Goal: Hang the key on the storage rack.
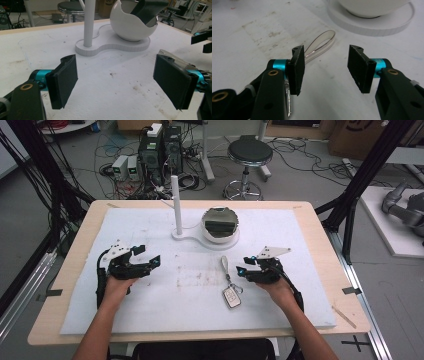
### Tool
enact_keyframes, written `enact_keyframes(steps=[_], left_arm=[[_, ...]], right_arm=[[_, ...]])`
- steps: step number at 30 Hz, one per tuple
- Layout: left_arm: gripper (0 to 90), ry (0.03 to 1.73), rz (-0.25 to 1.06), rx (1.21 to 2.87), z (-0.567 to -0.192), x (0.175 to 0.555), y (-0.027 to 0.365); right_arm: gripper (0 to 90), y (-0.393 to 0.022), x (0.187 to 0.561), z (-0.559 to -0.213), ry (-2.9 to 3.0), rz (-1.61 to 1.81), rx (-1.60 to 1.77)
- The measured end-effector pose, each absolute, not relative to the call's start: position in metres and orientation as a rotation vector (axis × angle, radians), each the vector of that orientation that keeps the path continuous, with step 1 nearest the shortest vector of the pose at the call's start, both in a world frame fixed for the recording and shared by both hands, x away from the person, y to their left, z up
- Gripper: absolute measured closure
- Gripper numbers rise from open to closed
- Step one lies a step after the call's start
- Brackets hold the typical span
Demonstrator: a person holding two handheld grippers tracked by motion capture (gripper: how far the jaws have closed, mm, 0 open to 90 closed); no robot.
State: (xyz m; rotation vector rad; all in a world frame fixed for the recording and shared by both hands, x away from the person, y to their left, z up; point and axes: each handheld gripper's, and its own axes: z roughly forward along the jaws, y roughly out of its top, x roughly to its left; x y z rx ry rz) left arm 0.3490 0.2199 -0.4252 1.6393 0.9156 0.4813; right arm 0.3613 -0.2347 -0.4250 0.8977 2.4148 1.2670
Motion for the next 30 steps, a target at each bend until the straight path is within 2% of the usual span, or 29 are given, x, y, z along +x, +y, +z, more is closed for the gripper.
enact_keyframes(steps=[7,10,13,16,17,30], left_arm=[[19.6,0.929,0.482,1.638,-0.426,0.35,0.222],[19.7,0.932,0.483,1.634,-0.425,0.35,0.223],[19.6,0.935,0.479,1.636,-0.426,0.349,0.223],[19.6,0.939,0.48,1.632,-0.426,0.349,0.224],[19.7,0.938,0.483,1.632,-0.426,0.35,0.224],[19.7,0.964,0.498,1.603,-0.424,0.35,0.231]], right_arm=[[47.5,-0.211,0.363,-0.437,2.521,1.28,0.879],[50.5,-0.198,0.363,-0.442,2.572,1.226,0.877],[61.1,-0.191,0.364,-0.447,2.61,1.148,0.859],[79.7,-0.191,0.365,-0.446,2.619,1.143,0.859],[82.0,-0.19,0.365,-0.446,2.622,1.14,0.846],[82.6,-0.124,0.367,-0.443,2.626,1.176,0.718]])
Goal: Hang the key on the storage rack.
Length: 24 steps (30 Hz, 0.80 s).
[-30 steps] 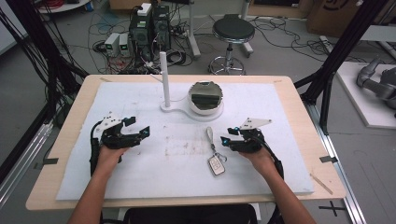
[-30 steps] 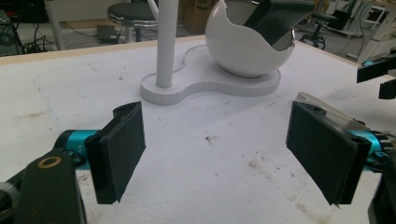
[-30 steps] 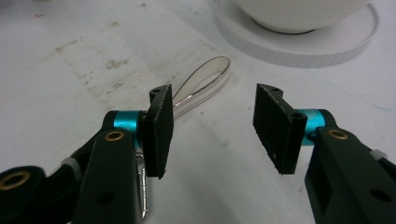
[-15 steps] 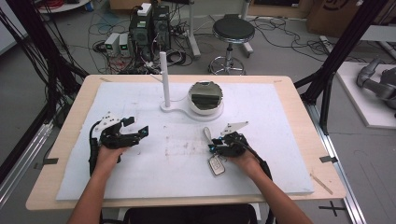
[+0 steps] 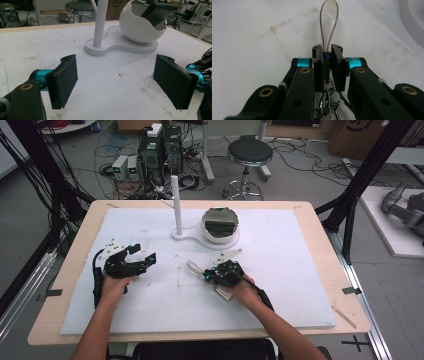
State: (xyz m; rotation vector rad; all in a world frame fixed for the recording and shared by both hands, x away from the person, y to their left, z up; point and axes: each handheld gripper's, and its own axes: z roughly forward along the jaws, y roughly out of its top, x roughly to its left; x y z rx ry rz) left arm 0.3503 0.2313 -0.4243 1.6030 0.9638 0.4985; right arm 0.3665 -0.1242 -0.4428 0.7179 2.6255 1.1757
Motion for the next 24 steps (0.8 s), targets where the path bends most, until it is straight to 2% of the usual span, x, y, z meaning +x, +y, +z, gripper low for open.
enact_keyframes(steps=[9,10,12,15,19,24], left_arm=[[21.3,1.011,0.502,1.591,-0.424,0.349,0.237],[21.5,1.022,0.502,1.588,-0.425,0.349,0.237],[21.8,1.034,0.491,1.591,-0.426,0.349,0.237],[24.8,1.034,0.471,1.604,-0.426,0.349,0.233],[32.8,1.032,0.441,1.628,-0.425,0.35,0.223],[33.4,0.965,0.441,1.696,-0.424,0.355,0.202]], right_arm=[[82.0,-0.081,0.381,-0.443,2.62,1.224,0.746],[80.5,-0.079,0.381,-0.443,2.619,1.224,0.739],[67.6,-0.081,0.38,-0.441,2.602,1.227,0.728],[60.9,-0.1,0.378,-0.432,2.564,1.261,0.745],[57.3,-0.14,0.376,-0.422,2.5,1.259,0.776],[56.0,-0.193,0.37,-0.415,2.441,1.252,0.852]])
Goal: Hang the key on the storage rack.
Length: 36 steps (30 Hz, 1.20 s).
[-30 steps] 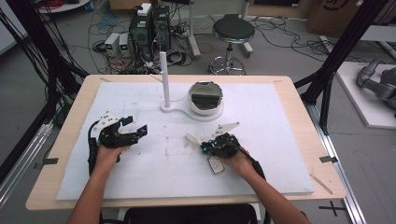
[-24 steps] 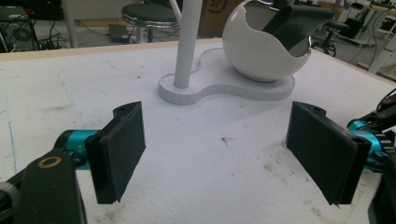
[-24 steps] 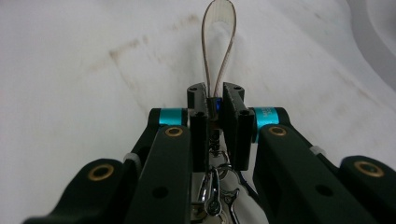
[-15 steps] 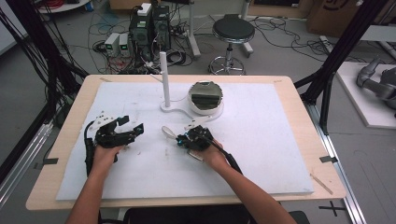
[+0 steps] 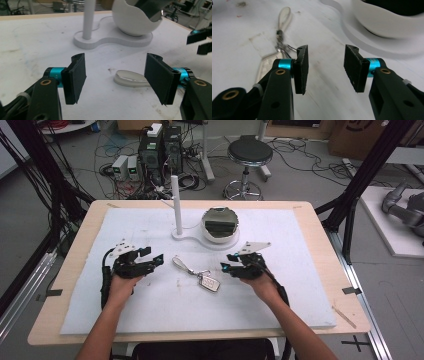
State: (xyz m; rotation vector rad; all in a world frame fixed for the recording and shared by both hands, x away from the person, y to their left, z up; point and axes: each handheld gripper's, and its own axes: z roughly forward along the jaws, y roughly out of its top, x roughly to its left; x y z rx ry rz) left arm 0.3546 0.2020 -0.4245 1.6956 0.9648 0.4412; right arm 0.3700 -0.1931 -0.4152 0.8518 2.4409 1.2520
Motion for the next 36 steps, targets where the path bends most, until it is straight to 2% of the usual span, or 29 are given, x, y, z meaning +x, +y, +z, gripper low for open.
enact_keyframes(steps=[6,17,21,24,25,27,33,36], left_arm=[[34.3,1.04,0.427,1.747,-0.431,0.371,0.183],[54.6,1.106,0.359,1.867,-0.444,0.396,0.161],[58.7,1.103,0.367,1.93,-0.447,0.397,0.157],[59.5,1.067,0.367,1.953,-0.447,0.398,0.157],[62.7,1.046,0.36,1.964,-0.447,0.398,0.156],[75.8,1.0,0.35,1.989,-0.445,0.4,0.153],[86.2,0.958,0.366,2.0,-0.439,0.413,0.148],[86.1,0.894,0.348,2.007,-0.442,0.419,0.143]], right_arm=[[55.5,-0.235,0.363,-0.413,2.381,1.27,0.907],[55.3,-0.254,0.358,-0.416,2.339,1.314,0.93],[55.3,-0.254,0.357,-0.416,2.342,1.323,0.917],[55.3,-0.254,0.357,-0.416,2.341,1.326,0.918],[55.3,-0.254,0.357,-0.416,2.34,1.328,0.92],[55.3,-0.255,0.357,-0.416,2.337,1.327,0.923],[55.3,-0.258,0.357,-0.414,2.32,1.337,0.932],[55.3,-0.26,0.356,-0.415,2.317,1.335,0.943]])
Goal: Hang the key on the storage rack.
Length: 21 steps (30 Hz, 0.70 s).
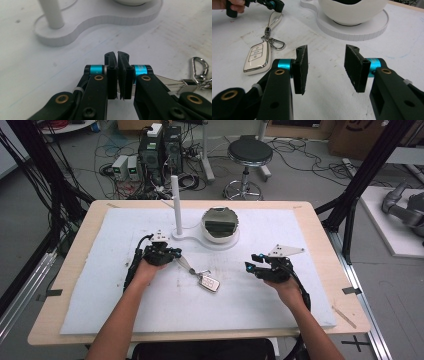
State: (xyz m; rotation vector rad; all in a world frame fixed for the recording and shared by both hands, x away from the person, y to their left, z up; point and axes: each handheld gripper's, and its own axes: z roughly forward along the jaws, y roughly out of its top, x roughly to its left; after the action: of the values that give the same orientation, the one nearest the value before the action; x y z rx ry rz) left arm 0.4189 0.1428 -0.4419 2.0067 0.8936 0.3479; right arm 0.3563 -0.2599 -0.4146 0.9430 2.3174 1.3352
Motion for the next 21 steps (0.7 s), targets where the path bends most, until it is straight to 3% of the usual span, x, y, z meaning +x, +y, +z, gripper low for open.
enact_keyframes(steps=[6,14,16,19,21], left_arm=[[85.7,0.817,0.327,1.988,-0.444,0.423,0.13],[82.8,0.854,0.362,2.02,-0.443,0.428,0.109],[64.2,0.911,0.339,2.016,-0.443,0.428,0.108],[46.2,0.968,0.351,2.0,-0.442,0.421,0.112],[45.0,0.99,0.344,1.96,-0.439,0.415,0.116]], right_arm=[[55.3,-0.263,0.356,-0.416,2.316,1.337,0.95],[55.3,-0.263,0.355,-0.416,2.317,1.335,0.955],[55.2,-0.265,0.355,-0.416,2.313,1.334,0.952],[55.1,-0.267,0.355,-0.416,2.31,1.334,0.957],[55.0,-0.268,0.354,-0.416,2.304,1.335,0.962]])
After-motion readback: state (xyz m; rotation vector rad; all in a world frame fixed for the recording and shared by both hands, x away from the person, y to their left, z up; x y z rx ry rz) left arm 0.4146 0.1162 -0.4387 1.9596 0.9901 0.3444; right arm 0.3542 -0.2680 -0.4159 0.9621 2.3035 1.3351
